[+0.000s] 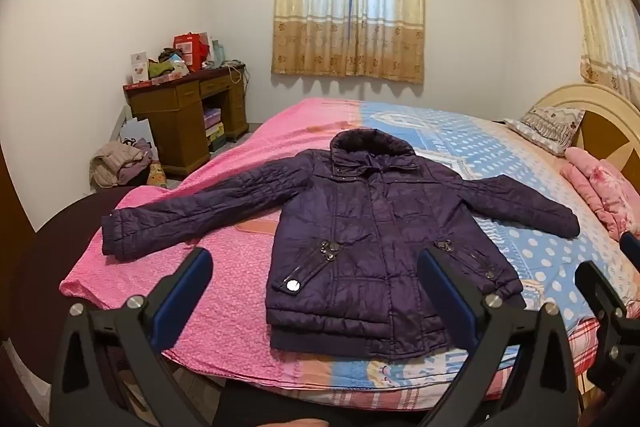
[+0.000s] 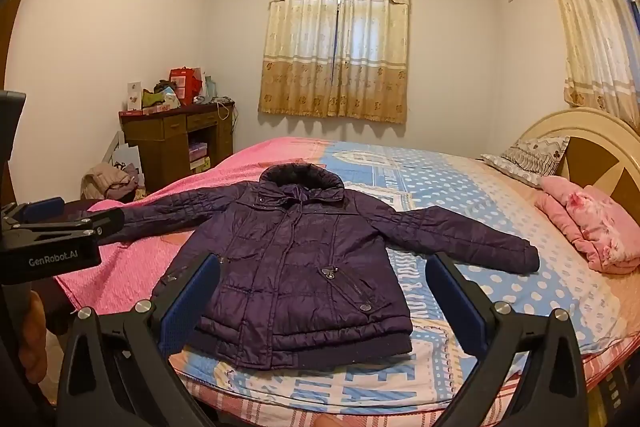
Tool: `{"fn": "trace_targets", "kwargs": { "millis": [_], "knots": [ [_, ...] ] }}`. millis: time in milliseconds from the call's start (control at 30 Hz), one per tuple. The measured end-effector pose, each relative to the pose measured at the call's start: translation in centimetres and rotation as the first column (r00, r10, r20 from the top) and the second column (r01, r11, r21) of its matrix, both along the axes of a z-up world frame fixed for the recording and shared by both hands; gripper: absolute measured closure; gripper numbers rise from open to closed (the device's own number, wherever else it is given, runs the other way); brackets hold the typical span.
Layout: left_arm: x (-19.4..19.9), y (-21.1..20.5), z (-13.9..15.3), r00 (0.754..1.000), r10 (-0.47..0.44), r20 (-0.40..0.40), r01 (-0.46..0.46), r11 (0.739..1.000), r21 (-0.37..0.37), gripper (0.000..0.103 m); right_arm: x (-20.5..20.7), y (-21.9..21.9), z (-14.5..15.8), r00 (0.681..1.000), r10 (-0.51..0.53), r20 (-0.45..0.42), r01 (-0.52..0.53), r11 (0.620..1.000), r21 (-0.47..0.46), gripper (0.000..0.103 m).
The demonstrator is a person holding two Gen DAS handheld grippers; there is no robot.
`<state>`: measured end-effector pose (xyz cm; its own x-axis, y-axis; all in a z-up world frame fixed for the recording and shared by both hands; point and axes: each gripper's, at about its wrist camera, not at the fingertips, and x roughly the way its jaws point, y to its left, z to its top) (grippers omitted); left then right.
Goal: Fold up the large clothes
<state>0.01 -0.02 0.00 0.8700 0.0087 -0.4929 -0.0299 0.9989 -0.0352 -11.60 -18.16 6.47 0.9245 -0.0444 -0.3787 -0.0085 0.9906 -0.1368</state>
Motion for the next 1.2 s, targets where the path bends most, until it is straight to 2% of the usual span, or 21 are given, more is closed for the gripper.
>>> {"fn": "trace_targets", "kwargs": {
  "millis": [367,1200],
  "knots": [
    [0.4,0.3,0.2,1.000,-0.004,0.002,0.004,1.000,0.008,0.000,0.0,0.0,1.0,1.000,-0.003,0.018,0.003,1.000,-0.003,0.001],
    [0.1,0.6,-0.2,1.000,-0.005,0.011,0.005,1.000,0.009,0.000,0.4,-0.6,-0.4,1.000,-0.010,0.012,0.010,1.000,0.014,0.001]
  ]
}}
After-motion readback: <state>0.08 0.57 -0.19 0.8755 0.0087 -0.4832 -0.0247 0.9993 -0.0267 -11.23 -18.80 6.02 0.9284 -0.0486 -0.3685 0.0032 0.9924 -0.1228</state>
